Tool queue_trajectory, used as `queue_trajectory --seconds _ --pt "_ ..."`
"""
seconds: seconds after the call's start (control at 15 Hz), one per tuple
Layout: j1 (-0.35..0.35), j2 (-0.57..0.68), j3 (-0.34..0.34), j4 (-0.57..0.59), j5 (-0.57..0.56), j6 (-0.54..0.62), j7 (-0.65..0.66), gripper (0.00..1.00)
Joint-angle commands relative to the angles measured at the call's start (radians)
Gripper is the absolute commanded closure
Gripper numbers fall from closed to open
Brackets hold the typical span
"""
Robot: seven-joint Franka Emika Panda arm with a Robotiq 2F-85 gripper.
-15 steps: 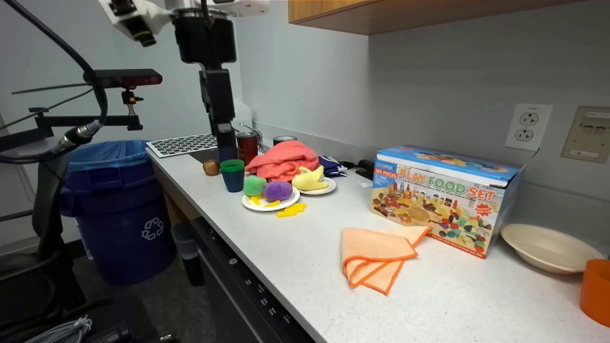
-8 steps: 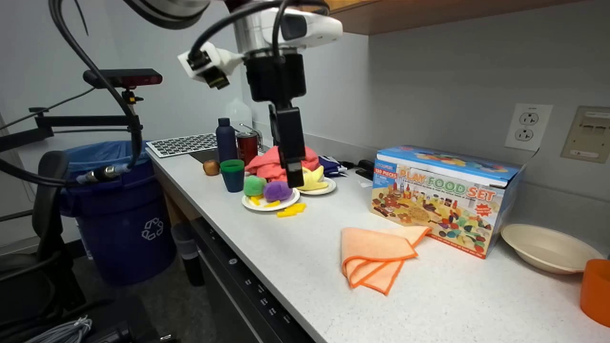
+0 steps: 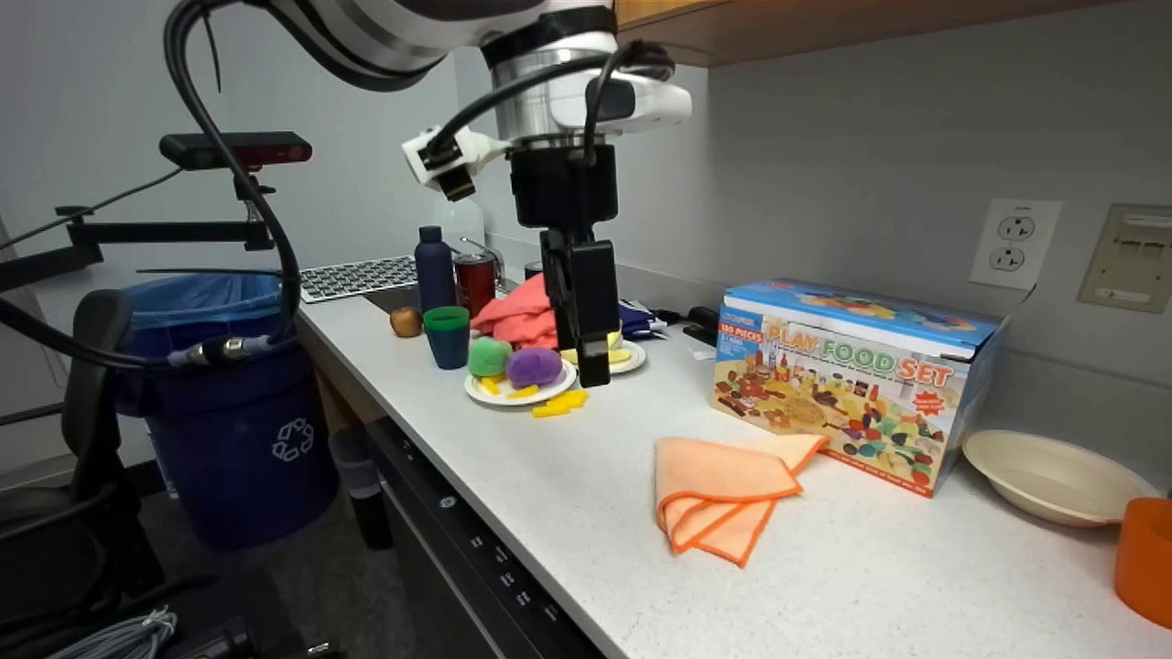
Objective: Fold the towel
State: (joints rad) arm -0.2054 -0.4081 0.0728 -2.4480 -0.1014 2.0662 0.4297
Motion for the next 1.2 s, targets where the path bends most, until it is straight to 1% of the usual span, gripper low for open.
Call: queue_trajectory --seconds 0.0,0.2,0.4,0.53,0.6,0.67,0.73,0.8,1.0,1.13 --pt "0.05 0.017 -0.01 0.019 -0.06 -0.07 -0.115 0.0" --pt "0.053 0.051 -0.008 0.023 -0.173 -0.085 -0.174 0.0" --pt "0.041 0.109 -0.007 0.029 -0.35 -0.058 -0.18 0.0" --pt "0.041 0.14 -0.005 0.023 -0.483 0.011 -0.15 0.0" --pt "0.046 0.16 -0.006 0.019 -0.523 0.08 -0.103 0.0" --pt "0.05 0.179 -0.013 0.022 -0.534 0.123 -0.073 0.0" --pt "0.059 0.202 -0.023 0.03 -0.503 0.153 -0.052 0.0" --pt "0.07 0.224 -0.031 0.04 -0.447 0.16 -0.065 0.0" --pt "0.101 0.293 -0.048 0.085 -0.264 0.126 -0.179 0.0" --pt "0.111 0.33 -0.059 0.121 -0.185 0.104 -0.257 0.0"
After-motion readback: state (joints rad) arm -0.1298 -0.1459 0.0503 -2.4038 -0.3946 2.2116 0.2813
